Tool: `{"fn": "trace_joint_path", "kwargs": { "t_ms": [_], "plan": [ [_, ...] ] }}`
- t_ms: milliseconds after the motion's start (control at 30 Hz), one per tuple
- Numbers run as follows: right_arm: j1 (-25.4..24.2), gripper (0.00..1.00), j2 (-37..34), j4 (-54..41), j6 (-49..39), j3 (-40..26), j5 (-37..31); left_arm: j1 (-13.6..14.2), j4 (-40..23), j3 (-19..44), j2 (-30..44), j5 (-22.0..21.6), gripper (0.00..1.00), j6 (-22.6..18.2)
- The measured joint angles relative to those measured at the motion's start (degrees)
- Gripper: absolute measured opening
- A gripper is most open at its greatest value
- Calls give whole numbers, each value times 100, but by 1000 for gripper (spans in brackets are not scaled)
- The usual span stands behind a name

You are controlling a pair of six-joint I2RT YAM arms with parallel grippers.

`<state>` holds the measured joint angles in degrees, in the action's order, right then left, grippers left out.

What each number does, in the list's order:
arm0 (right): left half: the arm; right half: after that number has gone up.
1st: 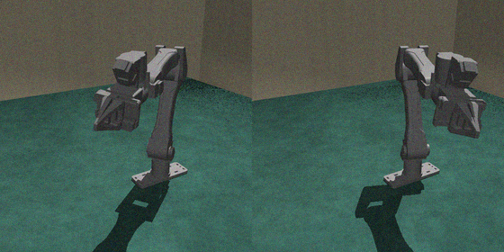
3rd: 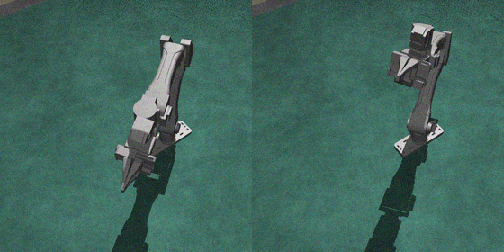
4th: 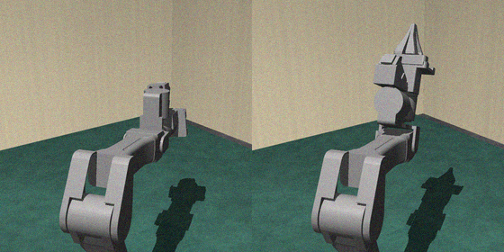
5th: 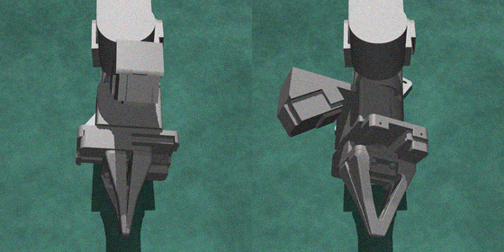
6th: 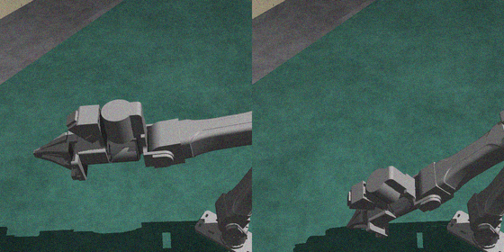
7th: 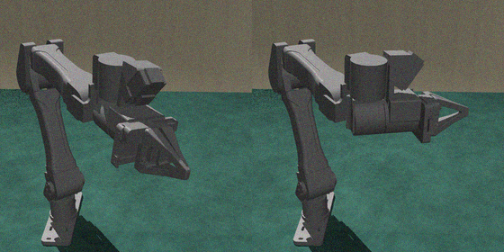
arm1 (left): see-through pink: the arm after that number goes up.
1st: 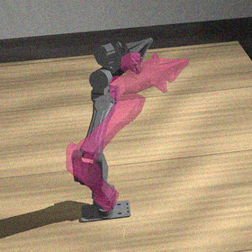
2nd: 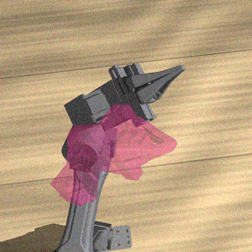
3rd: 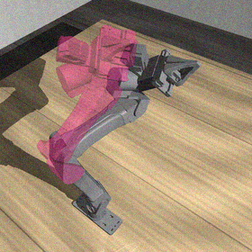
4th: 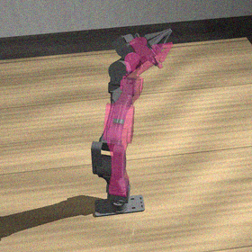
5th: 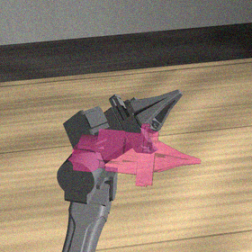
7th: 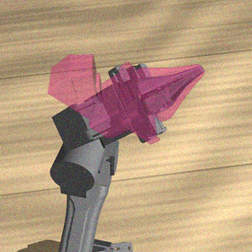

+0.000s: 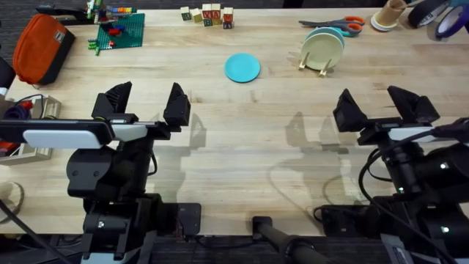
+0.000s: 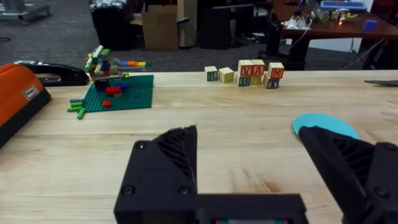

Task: Pick up the plates from the table one by one and place each into a slot on the dish rack.

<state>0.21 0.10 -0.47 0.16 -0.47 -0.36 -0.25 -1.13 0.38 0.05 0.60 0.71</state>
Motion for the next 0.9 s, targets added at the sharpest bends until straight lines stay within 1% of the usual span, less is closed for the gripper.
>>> {"fn": "trace_joint_path", "kwargs": {
  "t_ms": [467, 733, 800, 900],
  "plan": [
    [0, 994, -4, -85, 2, -11, -7, 0, 4, 0, 0, -1, 994, 0],
    [0, 992, -4, -164, 2, -26, -26, 0, 93, 0, 0, -75, 993, 0],
    [0, 993, -4, -251, -8, -61, -36, 0, 92, 2, 0, -87, 993, 0],
    [0, 993, -9, -654, -85, -279, -136, 0, 92, 11, 0, -127, 993, 0]
  ]
}}
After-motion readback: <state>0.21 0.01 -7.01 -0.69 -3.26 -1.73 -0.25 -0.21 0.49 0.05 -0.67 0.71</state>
